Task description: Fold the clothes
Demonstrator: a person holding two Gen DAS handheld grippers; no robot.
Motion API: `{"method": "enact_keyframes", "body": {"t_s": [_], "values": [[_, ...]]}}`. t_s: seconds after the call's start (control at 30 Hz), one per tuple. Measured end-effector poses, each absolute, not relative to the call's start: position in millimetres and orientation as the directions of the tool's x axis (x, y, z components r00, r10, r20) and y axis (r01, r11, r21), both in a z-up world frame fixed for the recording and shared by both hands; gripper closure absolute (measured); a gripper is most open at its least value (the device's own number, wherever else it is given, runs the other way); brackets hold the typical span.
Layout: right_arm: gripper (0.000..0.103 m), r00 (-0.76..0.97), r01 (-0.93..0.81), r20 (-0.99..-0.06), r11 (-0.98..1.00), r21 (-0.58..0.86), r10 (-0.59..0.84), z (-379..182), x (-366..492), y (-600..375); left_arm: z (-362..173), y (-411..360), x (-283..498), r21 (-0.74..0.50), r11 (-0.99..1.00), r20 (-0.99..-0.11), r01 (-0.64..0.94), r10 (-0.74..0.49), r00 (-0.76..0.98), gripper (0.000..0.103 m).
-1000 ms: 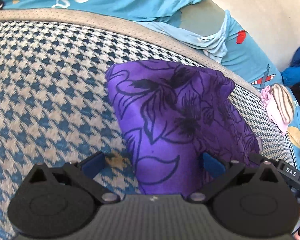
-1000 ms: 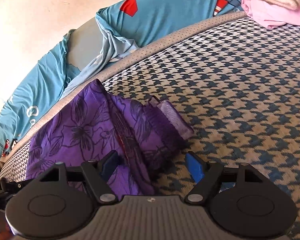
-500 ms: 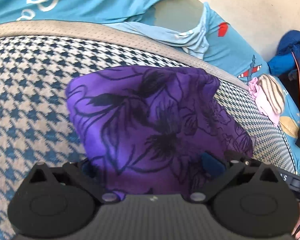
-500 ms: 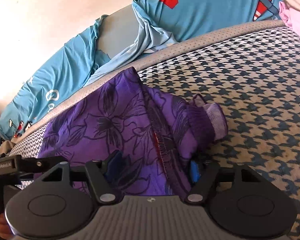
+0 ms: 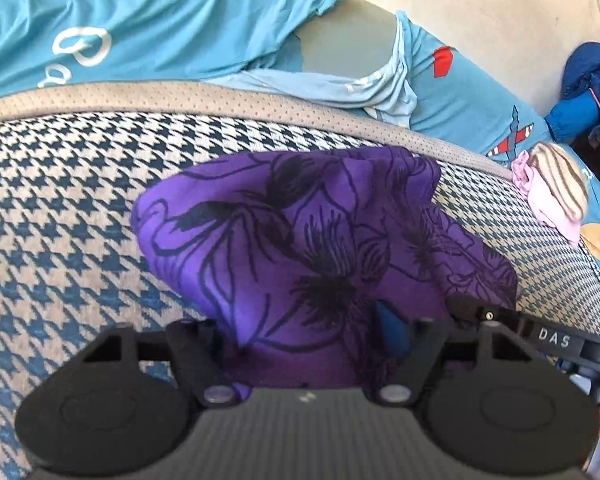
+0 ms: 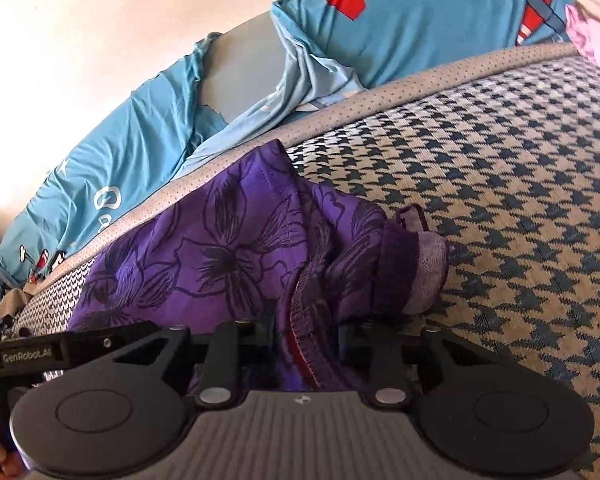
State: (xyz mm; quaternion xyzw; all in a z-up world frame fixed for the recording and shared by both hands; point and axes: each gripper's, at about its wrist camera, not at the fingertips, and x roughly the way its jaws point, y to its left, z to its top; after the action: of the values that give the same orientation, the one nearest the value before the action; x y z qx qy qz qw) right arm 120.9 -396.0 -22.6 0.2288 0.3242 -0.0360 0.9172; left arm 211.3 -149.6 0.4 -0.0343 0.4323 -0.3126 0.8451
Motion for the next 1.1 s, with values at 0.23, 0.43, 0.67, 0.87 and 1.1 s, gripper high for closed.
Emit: {"method": "enact_keyframes", "body": {"t_s": [0.23, 0.43, 0.67, 0.87, 1.1], "values": [[0.081, 0.820, 0.157, -0.568, 0.924, 0.348, 0.075, -6.6, 115.5, -379.8, 13.6, -141.2, 198.9, -0.280, 0.824, -0.693, 0.493, -0.529, 0.490, 0.061], [0.082, 0.847, 0.096, -0.520, 0.930, 0.354, 0.111, 11.3, 110.2, -361.9, 23.5, -125.8, 189.9, -0.241, 0.852, -0.693, 0.465, -0.486, 0.532, 0.062], [0.082, 0.848, 0.009, -0.491, 0.921, 0.390, 0.200, 22.6, 106.4, -331.7, 33.9, -82.5, 175.6, -0.207, 0.889, -0.706, 0.409, -0.425, 0.566, 0.063], [0.082, 0.830, -0.078, -0.479, 0.909, 0.410, 0.287, 28.1, 103.8, -294.5, 38.2, -39.3, 164.5, -0.175, 0.919, -0.711, 0.354, -0.366, 0.600, 0.063], [0.082, 0.799, -0.164, -0.484, 0.903, 0.397, 0.358, 21.8, 103.3, -247.4, 34.9, 5.3, 152.9, -0.169, 0.948, -0.726, 0.271, -0.306, 0.616, 0.063]]}}
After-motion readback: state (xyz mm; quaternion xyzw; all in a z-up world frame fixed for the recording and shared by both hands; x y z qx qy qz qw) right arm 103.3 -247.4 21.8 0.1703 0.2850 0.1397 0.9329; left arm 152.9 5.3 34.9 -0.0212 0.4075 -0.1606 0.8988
